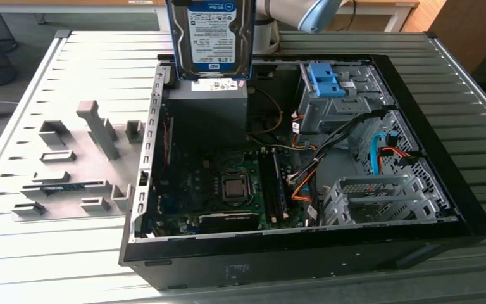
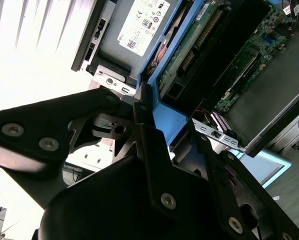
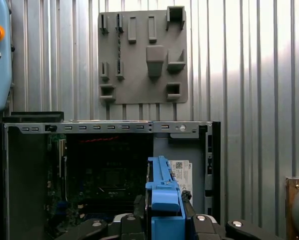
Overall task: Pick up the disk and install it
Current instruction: 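Pick up the disk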
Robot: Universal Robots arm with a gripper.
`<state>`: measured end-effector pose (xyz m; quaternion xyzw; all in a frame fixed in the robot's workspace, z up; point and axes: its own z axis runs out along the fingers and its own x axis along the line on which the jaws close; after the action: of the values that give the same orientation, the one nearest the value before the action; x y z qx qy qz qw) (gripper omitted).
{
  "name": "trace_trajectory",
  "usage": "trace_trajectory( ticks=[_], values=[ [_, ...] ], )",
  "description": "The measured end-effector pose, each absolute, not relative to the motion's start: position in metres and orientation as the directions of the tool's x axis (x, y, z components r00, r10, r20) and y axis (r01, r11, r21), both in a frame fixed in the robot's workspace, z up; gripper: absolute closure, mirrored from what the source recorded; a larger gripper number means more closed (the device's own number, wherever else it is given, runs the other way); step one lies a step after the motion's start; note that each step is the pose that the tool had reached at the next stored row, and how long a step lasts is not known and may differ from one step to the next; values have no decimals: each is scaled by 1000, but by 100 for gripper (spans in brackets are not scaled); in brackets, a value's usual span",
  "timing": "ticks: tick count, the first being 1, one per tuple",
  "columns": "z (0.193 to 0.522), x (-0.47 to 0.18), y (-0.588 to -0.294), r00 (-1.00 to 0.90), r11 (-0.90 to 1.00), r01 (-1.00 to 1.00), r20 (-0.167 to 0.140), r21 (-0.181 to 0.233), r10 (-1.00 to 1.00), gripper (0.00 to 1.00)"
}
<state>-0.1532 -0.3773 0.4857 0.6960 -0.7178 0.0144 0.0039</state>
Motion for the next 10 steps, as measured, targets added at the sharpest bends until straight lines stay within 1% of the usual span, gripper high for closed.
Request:
trace_trajectory(
  ticks=[10],
  values=[
    [486, -153, -384, -31, 31, -999, 26, -15, -999, 64]
  ],
)
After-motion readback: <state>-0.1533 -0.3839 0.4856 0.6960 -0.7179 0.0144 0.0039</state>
